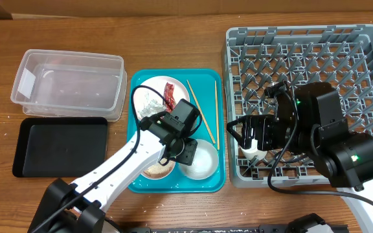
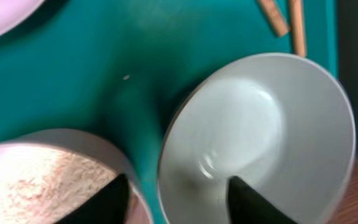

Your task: Sort waste into correct bins and load items into the dishwasher

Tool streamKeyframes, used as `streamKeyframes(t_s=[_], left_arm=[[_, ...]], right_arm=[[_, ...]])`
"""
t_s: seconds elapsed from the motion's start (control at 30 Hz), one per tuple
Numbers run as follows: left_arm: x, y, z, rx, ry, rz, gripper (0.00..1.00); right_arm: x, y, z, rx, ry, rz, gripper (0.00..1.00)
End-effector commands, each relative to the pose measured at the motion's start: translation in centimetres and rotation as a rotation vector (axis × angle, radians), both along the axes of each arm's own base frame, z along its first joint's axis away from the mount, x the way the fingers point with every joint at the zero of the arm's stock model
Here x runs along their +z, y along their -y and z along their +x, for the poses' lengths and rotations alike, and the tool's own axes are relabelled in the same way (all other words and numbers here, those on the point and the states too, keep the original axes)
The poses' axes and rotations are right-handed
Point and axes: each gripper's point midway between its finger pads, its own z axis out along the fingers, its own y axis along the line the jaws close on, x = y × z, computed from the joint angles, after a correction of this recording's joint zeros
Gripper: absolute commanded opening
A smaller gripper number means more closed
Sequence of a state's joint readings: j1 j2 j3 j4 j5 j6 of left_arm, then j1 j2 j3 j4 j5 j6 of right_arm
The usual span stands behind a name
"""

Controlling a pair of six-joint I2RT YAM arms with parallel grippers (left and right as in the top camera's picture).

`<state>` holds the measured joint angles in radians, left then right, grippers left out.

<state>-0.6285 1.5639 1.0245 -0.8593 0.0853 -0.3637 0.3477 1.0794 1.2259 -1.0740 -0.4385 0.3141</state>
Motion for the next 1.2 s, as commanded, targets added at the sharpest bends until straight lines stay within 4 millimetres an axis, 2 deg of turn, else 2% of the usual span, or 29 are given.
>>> streamKeyframes(t_s=[0.0, 0.03, 0.1, 0.13, 0.2, 0.23, 0.3, 0.33, 0.43, 0.47, 0.53, 0.57, 0.6, 0.67, 0.7, 0.77, 0.83, 0.97, 1.03, 1.1, 1.17], left_arm=[[4.4, -1.3, 3.2, 0.095, 0.081, 0.019, 0.77], [5.6, -2.4, 4.3, 0.131, 0.108, 0.034, 0.84], [7.2, -5.0, 6.6, 0.218, 0.166, 0.073, 0.91], [7.5, -6.8, 8.0, 0.276, 0.206, 0.099, 0.92], [7.4, -9.1, 9.6, 0.342, 0.24, 0.123, 0.92], [7.1, -10.1, 10.6, 0.363, 0.242, 0.113, 0.91], [5.6, -10.4, 11.6, 0.346, 0.201, 0.063, 0.88], [4.6, -10.2, 11.9, 0.332, 0.175, 0.044, 0.88], [0.3, -9.0, 11.9, 0.258, 0.068, 0.039, 0.84], [-0.4, -8.9, 11.9, 0.252, 0.051, 0.046, 0.83], [-2.7, -8.9, 11.5, 0.246, -0.008, 0.07, 0.75], [-3.6, -9.0, 11.4, 0.246, -0.028, 0.078, 0.61], [-3.8, -9.0, 11.4, 0.246, -0.032, 0.08, 0.54], [-3.9, -9.1, 11.5, 0.248, -0.029, 0.083, 0.33], [-3.7, -9.2, 11.8, 0.251, -0.019, 0.09, 0.06], [-2.0, -9.2, 12.4, 0.262, -0.004, 0.096, 0.04], [0.4, -9.7, 13.1, 0.288, 0.027, 0.12, 0.04], [8.9, -11.6, 14.7, 0.336, 0.188, 0.158, 0.04], [11.1, -12.9, 15.2, 0.369, 0.252, 0.176, 0.04], [12.4, -14.9, 15.6, 0.423, 0.3, 0.207, 0.04], [12.8, -18.4, 16.0, 0.519, 0.32, 0.261, 0.04]], right_arm=[[1.0, -0.1, 0.1, 0.005, 0.027, 0.011, 0.96], [0.9, -0.1, 0.1, 0.005, 0.026, 0.011, 0.96], [0.9, -0.1, 0.1, 0.005, 0.024, 0.01, 0.96], [0.9, -0.1, 0.1, 0.005, 0.022, 0.009, 0.96], [0.8, -0.1, 0.0, 0.004, 0.02, 0.009, 0.96], [0.8, -0.1, 0.1, 0.004, 0.021, 0.009, 0.96], [0.9, -0.1, 0.1, 0.004, 0.022, 0.009, 0.96], [0.9, -0.1, 0.1, 0.004, 0.023, 0.01, 0.96], [0.9, -0.1, 0.1, 0.004, 0.022, 0.009, 0.96], [0.9, -0.1, 0.1, 0.004, 0.022, 0.009, 0.96], [0.9, -0.1, 0.1, 0.003, 0.02, 0.01, 0.96], [0.9, -0.1, 0.1, 0.002, 0.019, 0.011, 0.96], [0.9, -0.1, 0.1, 0.002, 0.019, 0.011, 0.96], [0.9, -0.1, 0.1, 0.002, 0.019, 0.011, 0.96], [0.9, -0.1, 0.1, 0.002, 0.019, 0.011, 0.96], [0.9, -0.1, 0.1, 0.002, 0.019, 0.011, 0.96], [0.8, -0.1, 0.1, 0.002, 0.018, 0.01, 0.96], [0.8, -0.1, 0.0, 0.002, 0.016, 0.009, 0.96], [0.8, 0.0, 0.0, 0.002, 0.015, 0.009, 0.96], [0.8, 0.0, 0.0, 0.002, 0.013, 0.009, 0.96], [0.8, 0.0, 0.0, 0.002, 0.013, 0.008, 0.96]])
